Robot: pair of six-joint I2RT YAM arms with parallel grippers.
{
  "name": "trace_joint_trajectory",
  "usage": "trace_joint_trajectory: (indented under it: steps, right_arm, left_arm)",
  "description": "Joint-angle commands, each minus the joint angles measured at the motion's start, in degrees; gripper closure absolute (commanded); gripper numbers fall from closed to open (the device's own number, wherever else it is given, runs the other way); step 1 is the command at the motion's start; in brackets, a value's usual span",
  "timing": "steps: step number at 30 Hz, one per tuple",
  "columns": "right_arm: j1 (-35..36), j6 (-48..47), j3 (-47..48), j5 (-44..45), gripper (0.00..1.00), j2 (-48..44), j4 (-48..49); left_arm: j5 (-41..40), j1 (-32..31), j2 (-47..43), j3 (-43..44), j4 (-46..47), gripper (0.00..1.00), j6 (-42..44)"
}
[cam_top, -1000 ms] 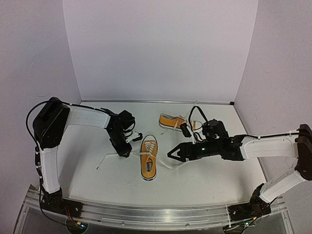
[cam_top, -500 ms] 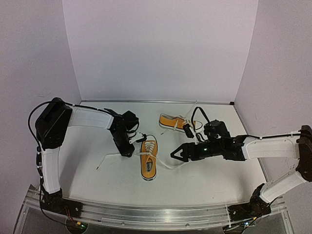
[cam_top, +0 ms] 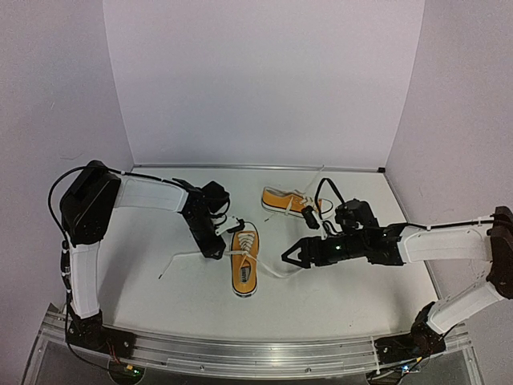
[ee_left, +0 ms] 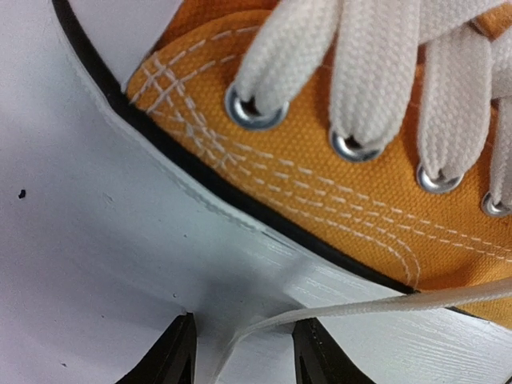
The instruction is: Tie the shoes
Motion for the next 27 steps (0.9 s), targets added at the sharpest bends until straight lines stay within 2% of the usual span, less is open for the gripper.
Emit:
trace_joint_trajectory:
  steps: [1,12,15,22,27]
  right_arm:
    - [-0.24,-0.8,-0.15,0.91,0.24,-0.99,0.12]
    - [-0.56,-0.84,0.24,1.55,0.26,0.65,-0.58]
    - [-0.58,-0.88,0.21,1.54,0.26,0.69,-0.65]
    - [-1.28,-0.58,-0.01,2.03,0.3,0.73,-1.71]
    - [-2.16,-0.38,-0.58,2.6,0.34,0.79,-2.98]
  left_arm:
    - [3.08,-0.58,1.61,1.2,2.31,0.56,1.26]
    - [3.67,-2.02,0.84,-0.3,4.74,0.62,2.07]
    - [4.08,-2.07,0.28,-0.91,4.78,0.7,1.88]
    - [-0.93,-2.07,-5.25,-2.98,2.8,0.97,-2.99]
    - [0.86,-2.72,-13.17,-6.74,5.45,1.0,-5.68]
